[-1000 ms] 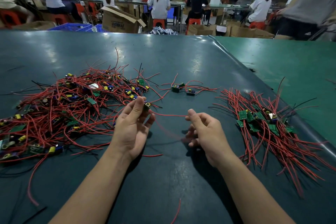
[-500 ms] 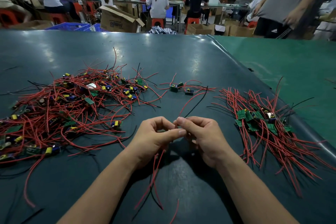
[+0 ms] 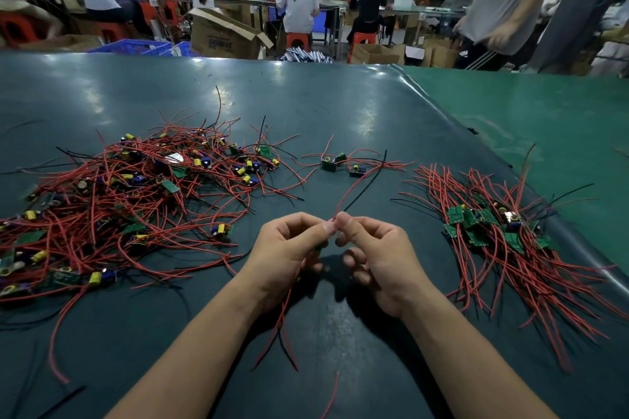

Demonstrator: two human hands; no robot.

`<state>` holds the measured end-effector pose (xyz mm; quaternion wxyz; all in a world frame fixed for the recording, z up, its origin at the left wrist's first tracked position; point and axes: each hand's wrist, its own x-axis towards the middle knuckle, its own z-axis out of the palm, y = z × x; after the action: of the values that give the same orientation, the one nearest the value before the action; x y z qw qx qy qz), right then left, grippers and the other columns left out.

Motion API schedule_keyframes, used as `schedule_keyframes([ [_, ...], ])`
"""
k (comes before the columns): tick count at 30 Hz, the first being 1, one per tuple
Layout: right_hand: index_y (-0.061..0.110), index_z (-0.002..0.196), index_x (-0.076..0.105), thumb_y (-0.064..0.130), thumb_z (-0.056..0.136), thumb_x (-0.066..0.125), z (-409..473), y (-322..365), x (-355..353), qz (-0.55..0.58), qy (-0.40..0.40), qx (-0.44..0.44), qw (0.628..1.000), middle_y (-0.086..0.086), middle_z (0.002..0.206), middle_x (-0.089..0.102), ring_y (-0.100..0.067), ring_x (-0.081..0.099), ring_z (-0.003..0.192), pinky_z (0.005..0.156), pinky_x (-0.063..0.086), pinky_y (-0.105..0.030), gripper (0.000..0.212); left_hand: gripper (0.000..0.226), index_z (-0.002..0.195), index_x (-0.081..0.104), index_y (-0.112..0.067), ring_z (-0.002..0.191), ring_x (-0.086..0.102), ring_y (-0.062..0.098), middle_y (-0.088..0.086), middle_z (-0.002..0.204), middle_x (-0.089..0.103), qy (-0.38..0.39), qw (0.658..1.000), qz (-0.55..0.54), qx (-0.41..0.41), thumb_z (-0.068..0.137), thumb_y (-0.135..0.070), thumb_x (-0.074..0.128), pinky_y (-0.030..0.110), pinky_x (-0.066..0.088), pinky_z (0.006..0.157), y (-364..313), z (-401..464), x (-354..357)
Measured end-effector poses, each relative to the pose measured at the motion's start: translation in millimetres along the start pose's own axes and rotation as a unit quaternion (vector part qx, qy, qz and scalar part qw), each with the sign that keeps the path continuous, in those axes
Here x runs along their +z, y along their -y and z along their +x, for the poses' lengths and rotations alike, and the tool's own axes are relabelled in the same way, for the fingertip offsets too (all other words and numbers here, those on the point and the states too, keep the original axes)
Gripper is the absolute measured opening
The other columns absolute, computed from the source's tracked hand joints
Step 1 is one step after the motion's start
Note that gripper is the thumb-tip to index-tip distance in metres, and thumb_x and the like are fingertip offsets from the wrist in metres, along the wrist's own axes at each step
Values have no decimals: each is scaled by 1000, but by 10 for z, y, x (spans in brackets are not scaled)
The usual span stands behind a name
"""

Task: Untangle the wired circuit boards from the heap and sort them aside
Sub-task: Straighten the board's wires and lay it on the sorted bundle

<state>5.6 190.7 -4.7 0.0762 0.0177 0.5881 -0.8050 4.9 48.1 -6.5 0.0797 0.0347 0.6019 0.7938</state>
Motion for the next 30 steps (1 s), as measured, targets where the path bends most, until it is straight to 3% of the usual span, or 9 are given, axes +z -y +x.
schedule_keyframes([
  [4,7,80,74,31,75,76,-2,-31,13,-56,-32,-28,997,1,62,62,-8,46,42,35,26,-14,24,18,69,67,-7,46,45,9,2,58,57,-13,997,65,48,86,-2,68,20,41,42,39,1,8],
  [6,10,78,77,24,83,73,0,-32,3,-71,-41,-43,996,0,60,59,-7,43,42,35,25,-15,16,17,69,66,-6,45,44,9,4,58,54,-8,996,74,51,85,-3,70,20,40,42,49,4,12],
  [11,13,77,77,20,94,62,11,18,-34,-81,-51,-60,994,6,59,56,-7,42,43,34,23,-14,23,26,59,65,-16,42,42,11,3,57,52,-13,998,51,38,83,-8,71,21,39,42,55,30,12],
  [16,12,77,75,20,97,57,55,116,-120,1,-99,-64,993,6,58,52,-5,40,40,32,23,-13,28,30,54,61,-16,39,37,10,2,54,49,1,1000,19,22,81,-8,71,20,36,42,12,19,17],
  [21,4,83,67,22,100,49,104,157,-184,142,-129,-23,981,5,55,47,-3,35,37,28,20,-13,31,24,62,57,-6,38,34,10,4,52,48,34,999,1,2,83,-2,67,18,34,41,-45,-27,7],
  [30,3,85,66,20,100,43,120,150,-199,223,-133,12,966,3,56,45,-5,36,38,28,21,-14,32,17,65,60,-5,43,33,15,2,52,49,49,999,17,-14,79,-8,69,20,38,43,-87,-57,-3],
])
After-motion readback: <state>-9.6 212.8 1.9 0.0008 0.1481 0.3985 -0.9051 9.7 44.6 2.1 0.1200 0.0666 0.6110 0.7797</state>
